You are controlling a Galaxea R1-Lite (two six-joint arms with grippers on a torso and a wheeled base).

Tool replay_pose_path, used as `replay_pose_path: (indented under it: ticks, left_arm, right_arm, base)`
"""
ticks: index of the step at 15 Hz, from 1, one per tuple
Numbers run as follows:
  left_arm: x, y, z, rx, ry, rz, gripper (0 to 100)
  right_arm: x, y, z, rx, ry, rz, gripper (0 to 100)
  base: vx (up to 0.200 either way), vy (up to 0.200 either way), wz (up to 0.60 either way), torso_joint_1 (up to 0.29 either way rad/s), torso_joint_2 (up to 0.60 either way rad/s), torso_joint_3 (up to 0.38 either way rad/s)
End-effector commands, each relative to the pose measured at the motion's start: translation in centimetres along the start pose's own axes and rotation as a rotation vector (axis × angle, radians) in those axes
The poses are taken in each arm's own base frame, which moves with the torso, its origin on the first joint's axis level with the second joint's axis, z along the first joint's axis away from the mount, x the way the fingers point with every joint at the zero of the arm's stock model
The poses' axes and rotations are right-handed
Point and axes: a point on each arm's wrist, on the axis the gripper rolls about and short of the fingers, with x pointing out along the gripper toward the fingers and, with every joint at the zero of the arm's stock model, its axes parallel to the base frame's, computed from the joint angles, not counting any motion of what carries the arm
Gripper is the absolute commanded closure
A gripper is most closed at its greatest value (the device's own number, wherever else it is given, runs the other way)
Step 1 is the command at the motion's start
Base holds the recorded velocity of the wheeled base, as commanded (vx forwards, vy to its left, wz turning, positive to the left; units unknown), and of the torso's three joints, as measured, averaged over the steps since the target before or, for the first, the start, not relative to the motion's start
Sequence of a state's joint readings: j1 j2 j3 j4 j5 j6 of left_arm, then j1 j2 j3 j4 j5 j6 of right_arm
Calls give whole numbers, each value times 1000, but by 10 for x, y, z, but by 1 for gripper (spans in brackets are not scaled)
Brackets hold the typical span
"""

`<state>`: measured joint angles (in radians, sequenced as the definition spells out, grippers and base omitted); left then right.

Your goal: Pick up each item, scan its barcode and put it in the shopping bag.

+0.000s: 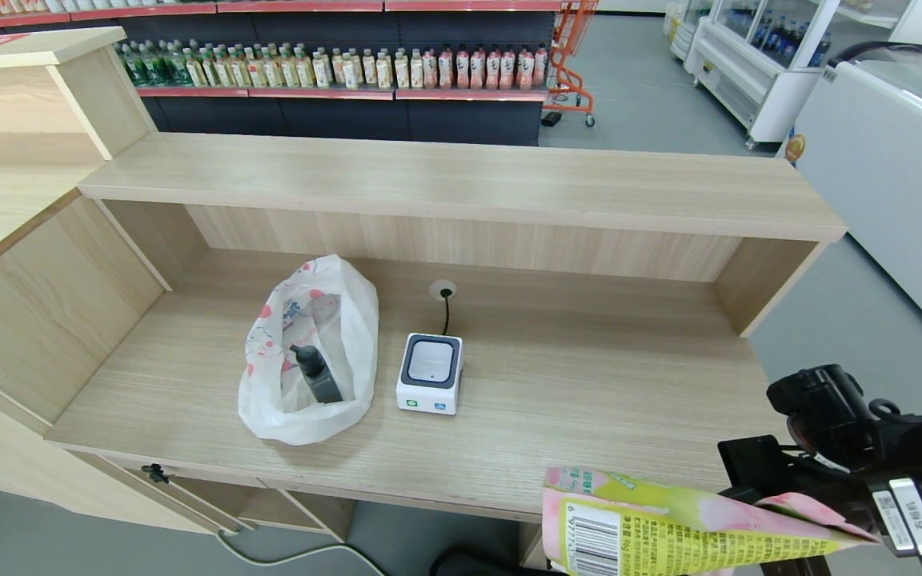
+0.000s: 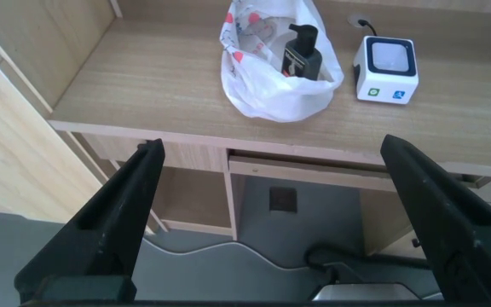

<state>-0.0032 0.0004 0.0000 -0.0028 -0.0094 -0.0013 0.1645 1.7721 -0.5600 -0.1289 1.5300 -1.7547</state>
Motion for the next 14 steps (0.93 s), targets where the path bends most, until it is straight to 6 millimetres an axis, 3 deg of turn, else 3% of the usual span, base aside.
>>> replay_pose_path:
  ticks: [1,14]
  left_arm:
    - [0,0,0,0,-1,0,0]
    - [0,0,0,0,-1,0,0]
  right_arm:
    - [0,1,-1,7,-15,-1,100]
    - [0,6,-2,56,-14,-2,100]
  base:
    - [0,0,0,0,0,0]
    - [0,0,0,0,0,0]
